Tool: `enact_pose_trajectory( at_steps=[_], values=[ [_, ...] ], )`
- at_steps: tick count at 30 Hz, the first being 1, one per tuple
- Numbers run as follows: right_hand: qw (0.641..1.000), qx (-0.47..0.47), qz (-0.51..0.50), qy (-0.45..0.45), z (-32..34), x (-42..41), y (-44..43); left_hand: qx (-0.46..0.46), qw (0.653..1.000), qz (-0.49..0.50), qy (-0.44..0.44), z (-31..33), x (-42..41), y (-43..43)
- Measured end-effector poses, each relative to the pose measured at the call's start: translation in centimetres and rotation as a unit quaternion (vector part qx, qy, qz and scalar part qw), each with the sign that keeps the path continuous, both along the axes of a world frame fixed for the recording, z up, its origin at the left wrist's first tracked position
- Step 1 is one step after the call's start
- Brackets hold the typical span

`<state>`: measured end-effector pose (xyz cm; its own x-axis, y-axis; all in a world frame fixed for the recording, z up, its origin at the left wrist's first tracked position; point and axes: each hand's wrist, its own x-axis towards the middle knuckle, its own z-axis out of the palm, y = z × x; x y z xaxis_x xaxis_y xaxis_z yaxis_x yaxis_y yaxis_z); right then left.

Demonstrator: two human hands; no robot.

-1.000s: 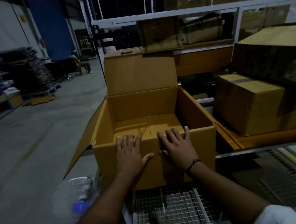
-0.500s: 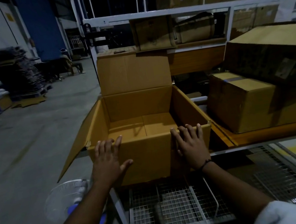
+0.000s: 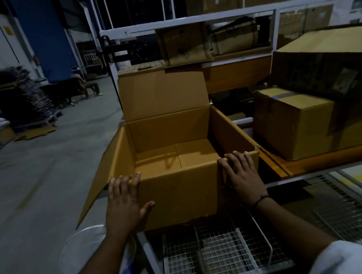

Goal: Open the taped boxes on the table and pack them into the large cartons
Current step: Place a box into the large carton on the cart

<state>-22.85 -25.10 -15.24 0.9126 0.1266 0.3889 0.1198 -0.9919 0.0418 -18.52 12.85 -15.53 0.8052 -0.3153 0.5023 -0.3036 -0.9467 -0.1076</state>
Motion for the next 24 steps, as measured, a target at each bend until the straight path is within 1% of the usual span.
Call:
enact_pose_trajectory(
  at_steps=[3, 8, 14, 16, 19, 22, 24],
  values=[
    [1.000, 0.007, -0.027, 0.003, -0.1, 0.1, 0.8, 0.001, 1.000, 0.012, 0.001, -0.2, -0.1, -0.4],
    [0.999, 0.017, -0.045, 0.012, 0.1, -0.8, 1.5, -0.008, 1.000, 0.019, 0.011, -0.1, -0.3, -0.4],
    [0.996, 0.059, -0.057, 0.035, 0.4, -1.6, 2.9, -0.004, 1.000, 0.009, 0.025, 0.1, -0.6, -0.5],
    [0.996, 0.063, -0.061, 0.035, 0.7, -1.6, 3.1, 0.019, 0.999, -0.005, 0.032, 0.3, -0.5, -1.0],
    [0.995, 0.070, -0.070, 0.027, 1.1, -1.5, 3.4, 0.061, 0.995, -0.052, 0.056, 0.8, 0.1, -2.4],
    [0.994, 0.066, -0.081, 0.037, 1.8, -1.0, 3.7, 0.070, 0.992, -0.074, 0.075, 1.2, 1.0, -5.1],
    [0.995, 0.050, -0.087, 0.028, 1.8, -0.4, 3.3, 0.061, 0.991, -0.080, 0.088, 1.3, 1.2, -7.3]
  ],
)
